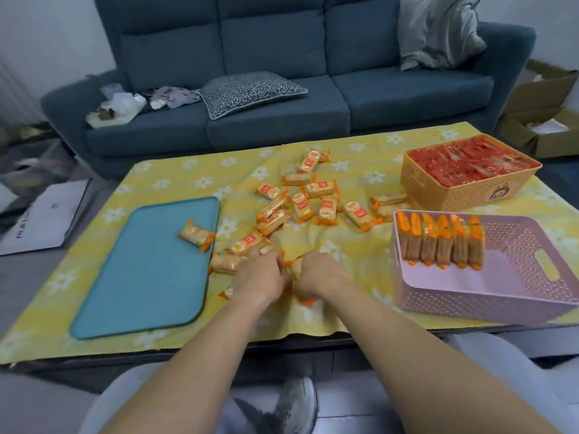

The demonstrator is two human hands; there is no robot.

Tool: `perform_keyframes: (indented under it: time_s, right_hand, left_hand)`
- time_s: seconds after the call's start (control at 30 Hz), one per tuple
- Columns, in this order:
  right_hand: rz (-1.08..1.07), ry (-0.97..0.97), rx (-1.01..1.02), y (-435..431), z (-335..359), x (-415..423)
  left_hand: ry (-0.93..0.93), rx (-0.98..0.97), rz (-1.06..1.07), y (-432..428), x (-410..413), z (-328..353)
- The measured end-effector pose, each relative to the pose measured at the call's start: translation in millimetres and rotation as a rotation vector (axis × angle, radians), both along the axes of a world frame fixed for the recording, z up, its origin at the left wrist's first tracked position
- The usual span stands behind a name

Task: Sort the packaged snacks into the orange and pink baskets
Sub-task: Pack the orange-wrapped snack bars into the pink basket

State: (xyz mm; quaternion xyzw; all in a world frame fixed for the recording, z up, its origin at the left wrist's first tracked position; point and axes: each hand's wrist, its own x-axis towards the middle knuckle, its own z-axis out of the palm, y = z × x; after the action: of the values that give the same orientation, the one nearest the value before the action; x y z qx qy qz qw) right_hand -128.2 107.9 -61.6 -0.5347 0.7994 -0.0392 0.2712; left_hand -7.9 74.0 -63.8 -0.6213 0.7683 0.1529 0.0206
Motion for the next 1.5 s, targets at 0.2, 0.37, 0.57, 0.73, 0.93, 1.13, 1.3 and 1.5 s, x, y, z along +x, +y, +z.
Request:
perform_keyframes:
  time_s: [0.2, 0.37, 0.57, 0.73, 0.93, 1.13, 1.3, 1.5]
  right_hand:
    - [-0.157, -0.230, -0.165, -23.7, 25.8, -11.6]
    - [-0.221, -0.574, -0.388, -48.1, 29.5, 0.6]
    - [0.147, -0.321, -0.484, -77.6, 16.4, 23.6]
    - [0.537, 0.030, -0.285, -103.9, 4.2, 53.8]
    - [0.704, 0.396, -0.233, -118.3, 1.6, 56.8]
    - [0.612, 0.376, -0.380, -130.2, 19.1, 17.2]
    - [0.711, 0.386, -0.182, -157.6, 14.0, -10.2]
    - [0.779, 0.565, -0.059, -177.4, 10.2, -5.5]
  left_hand:
    - [0.048, 0.024, 0.011, -0.6, -4.0, -6.9]
    - [0.177, -0.013, -0.081, 3.0, 8.3, 3.5]
    - [-0.069, 0.074, -0.012, -18.8, 61.6, 8.2]
    - [-0.141, 0.069, -0.040, -24.2, 69.9, -2.3]
    - [0.251, 0.289, 0.083, -61.5, 105.6, 28.8]
    - [0.581, 0.039, 0.535, -139.0, 130.8, 3.7]
    - [0.459, 0.016, 0.641, -167.8, 116.0, -14.2]
    - [0.398, 0.007, 0.541, -179.3, 107.1, -25.2]
